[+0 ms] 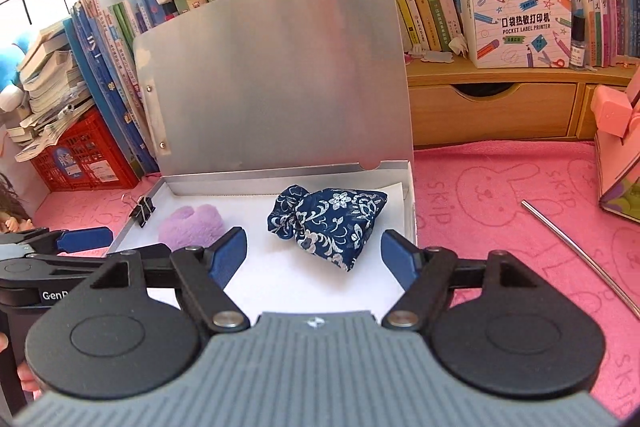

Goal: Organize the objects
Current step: 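Lift both open tools up and back out of the box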

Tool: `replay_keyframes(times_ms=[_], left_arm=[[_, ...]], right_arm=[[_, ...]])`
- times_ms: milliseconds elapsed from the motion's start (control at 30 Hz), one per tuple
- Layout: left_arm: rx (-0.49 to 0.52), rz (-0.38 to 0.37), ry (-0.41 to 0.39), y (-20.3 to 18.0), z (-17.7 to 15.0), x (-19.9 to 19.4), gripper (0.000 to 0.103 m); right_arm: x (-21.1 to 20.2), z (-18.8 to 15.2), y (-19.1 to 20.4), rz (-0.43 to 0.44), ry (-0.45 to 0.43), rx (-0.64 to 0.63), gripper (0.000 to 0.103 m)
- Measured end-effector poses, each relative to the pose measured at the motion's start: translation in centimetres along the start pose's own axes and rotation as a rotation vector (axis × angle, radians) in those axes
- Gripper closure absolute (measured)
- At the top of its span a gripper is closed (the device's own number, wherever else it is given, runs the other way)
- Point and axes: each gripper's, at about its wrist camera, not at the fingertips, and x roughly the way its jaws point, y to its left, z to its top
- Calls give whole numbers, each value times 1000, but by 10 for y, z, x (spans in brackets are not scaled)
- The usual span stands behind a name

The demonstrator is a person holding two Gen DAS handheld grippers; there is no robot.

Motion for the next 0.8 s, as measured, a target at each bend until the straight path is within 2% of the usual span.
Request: replay_keyframes(times_ms=[100, 333, 467, 600, 800], left_arm=[[18, -12, -31, -4, -15, -33, 12], [-22, -96, -91, -1, -66, -106, 10], [-26, -124, -125, -5, -103, -144, 9], [-18, -125, -158, -9, -136, -170, 8], [-2, -98, -170, -10, -180, -189, 7]], right_arm=[[-34, -13, 9, 8, -31, -37, 19], [-101, -59, 22, 59, -74, -97, 16], [-125, -89, 30, 79, -58, -133, 15], [-147, -119, 38, 88, -58, -192, 15], [-167, -158, 45, 85, -69, -264, 11]])
